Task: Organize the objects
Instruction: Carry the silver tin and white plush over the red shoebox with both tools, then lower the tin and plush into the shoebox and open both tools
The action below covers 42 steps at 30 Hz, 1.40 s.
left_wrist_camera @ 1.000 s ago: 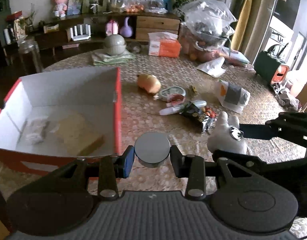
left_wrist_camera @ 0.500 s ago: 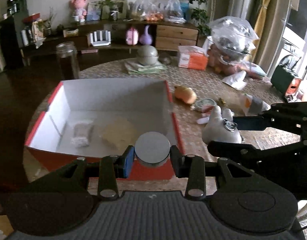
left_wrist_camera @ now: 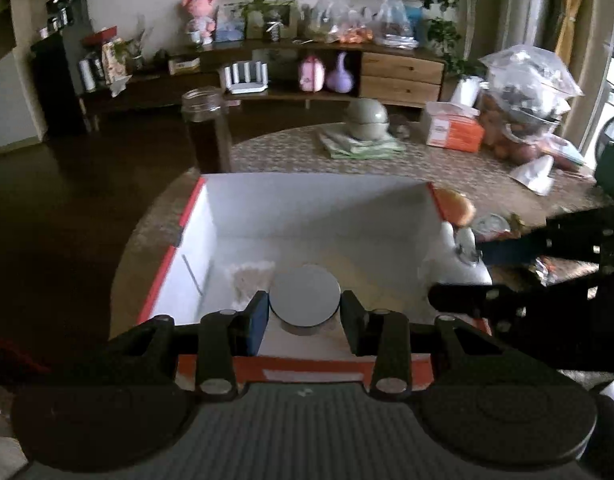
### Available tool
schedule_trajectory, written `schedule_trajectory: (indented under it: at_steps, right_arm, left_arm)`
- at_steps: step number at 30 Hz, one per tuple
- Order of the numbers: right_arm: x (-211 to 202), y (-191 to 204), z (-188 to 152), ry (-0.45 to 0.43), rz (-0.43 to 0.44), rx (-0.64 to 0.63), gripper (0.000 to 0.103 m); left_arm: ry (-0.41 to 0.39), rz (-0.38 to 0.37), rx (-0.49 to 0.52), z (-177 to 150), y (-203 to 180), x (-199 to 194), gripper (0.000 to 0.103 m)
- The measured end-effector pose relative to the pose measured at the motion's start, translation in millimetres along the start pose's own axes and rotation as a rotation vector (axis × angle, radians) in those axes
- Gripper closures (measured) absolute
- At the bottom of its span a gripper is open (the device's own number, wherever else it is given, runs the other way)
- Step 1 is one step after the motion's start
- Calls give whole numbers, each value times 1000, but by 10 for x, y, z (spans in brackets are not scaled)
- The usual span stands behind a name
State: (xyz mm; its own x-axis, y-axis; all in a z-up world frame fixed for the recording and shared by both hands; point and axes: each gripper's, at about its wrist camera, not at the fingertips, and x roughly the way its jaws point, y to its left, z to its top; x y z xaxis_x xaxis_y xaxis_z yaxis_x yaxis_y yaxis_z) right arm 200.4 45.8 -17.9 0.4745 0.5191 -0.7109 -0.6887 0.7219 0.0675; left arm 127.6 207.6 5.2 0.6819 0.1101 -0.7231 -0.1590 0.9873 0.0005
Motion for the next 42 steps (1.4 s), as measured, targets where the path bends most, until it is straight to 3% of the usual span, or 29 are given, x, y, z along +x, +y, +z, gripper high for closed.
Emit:
schedule_trajectory:
  at_steps: [5,13,28,32,37,39,42]
  right_arm:
    - [344,55,84,38,-19,-23,57]
    - [760,79,88,96,-3,-26,57]
    - [1170,30,27,200,27,-6,56]
    - [1186,20,35,209,14,-5,55]
    - [1198,-6,65,220,8,16,52]
    - [1202,-16,71,224,8,21,44]
    - [1164,-13,84,209,5,26,36]
  left_arm:
    - [34,14,-40,177,170,276,65]
    - [94,47,-9,358,214,831,65]
    - [312,23,-34,553,107,1774,65]
    - [388,51,-26,531,70,1975,65]
    - [429,39,-58,515,106,2048,65]
    - [433,35,-67,533,120,2048,64]
    - [427,38,-76,542,119,2043,54]
